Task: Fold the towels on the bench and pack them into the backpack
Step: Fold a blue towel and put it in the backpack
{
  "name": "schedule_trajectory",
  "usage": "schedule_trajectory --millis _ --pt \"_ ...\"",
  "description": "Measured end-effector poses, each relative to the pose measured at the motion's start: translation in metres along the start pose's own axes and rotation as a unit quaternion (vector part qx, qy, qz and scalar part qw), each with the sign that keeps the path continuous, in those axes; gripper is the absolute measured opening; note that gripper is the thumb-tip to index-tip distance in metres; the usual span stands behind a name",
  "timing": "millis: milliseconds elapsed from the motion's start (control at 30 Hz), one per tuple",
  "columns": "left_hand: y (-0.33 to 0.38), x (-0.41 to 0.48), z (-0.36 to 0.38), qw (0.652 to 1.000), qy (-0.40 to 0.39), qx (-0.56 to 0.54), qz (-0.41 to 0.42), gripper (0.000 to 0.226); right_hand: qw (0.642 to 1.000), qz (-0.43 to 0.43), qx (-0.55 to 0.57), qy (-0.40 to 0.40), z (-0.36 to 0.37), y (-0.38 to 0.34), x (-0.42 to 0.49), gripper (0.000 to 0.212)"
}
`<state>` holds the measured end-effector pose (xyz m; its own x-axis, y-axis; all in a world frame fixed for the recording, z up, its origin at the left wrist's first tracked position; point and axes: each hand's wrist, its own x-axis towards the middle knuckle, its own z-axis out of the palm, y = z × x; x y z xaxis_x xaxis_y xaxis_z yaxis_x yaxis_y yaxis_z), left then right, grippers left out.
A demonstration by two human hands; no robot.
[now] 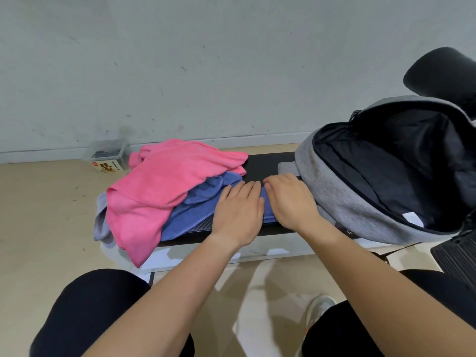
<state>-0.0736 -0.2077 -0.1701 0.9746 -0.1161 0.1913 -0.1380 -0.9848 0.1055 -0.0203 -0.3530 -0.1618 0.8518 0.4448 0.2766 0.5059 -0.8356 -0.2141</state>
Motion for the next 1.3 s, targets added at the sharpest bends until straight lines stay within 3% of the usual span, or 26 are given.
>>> schedule_trajectory --millis 67,333,467,567,667,733,800,1000,1167,1300 --pt "-0.003 -0.002 0.001 1.000 -0.003 -0.013 0.005 0.065 0.999 -0.027 -0.039 0.012 0.004 0.008 -0.010 0.036" --pt "-0.004 -0.005 0.008 0.999 0.011 0.034 0.013 0.062 0.990 -0.029 -0.114 -0.082 0.005 0.011 -0.005 0.054" --pt "-0.008 0.002 -0.005 0.998 -0.055 -0.019 0.028 0.065 0.986 -0.035 -0.110 -0.119 -0.003 0.010 -0.004 0.063" --pt "-0.014 0.014 -0.028 0.981 -0.136 -0.141 -0.008 0.058 0.982 -0.025 -0.055 -0.180 -0.018 0.008 0.001 0.046" --pt "-0.021 0.020 -0.048 0.976 -0.189 -0.104 -0.014 0.070 0.974 -0.038 -0.006 -0.223 -0.044 0.004 0.008 0.036" --pt "-0.023 0.021 -0.054 0.973 -0.215 -0.089 0.000 0.055 0.966 -0.032 0.039 -0.254 -0.056 0.004 0.009 0.040" --pt "-0.025 0.020 -0.059 0.962 -0.231 -0.146 -0.004 0.038 0.960 -0.023 0.078 -0.269 -0.061 0.005 0.008 0.044" --pt "-0.034 0.012 -0.068 0.942 -0.224 -0.246 -0.050 0.036 0.944 -0.005 0.088 -0.318 -0.075 0.013 0.004 0.033" --pt "-0.032 0.016 -0.086 0.939 -0.142 -0.301 -0.085 0.035 0.947 0.077 0.153 -0.272 -0.101 0.020 -0.003 0.033" --pt "-0.007 0.034 -0.101 0.934 -0.045 -0.342 -0.091 0.036 0.948 0.127 0.264 -0.126 -0.122 0.038 -0.006 0.032"
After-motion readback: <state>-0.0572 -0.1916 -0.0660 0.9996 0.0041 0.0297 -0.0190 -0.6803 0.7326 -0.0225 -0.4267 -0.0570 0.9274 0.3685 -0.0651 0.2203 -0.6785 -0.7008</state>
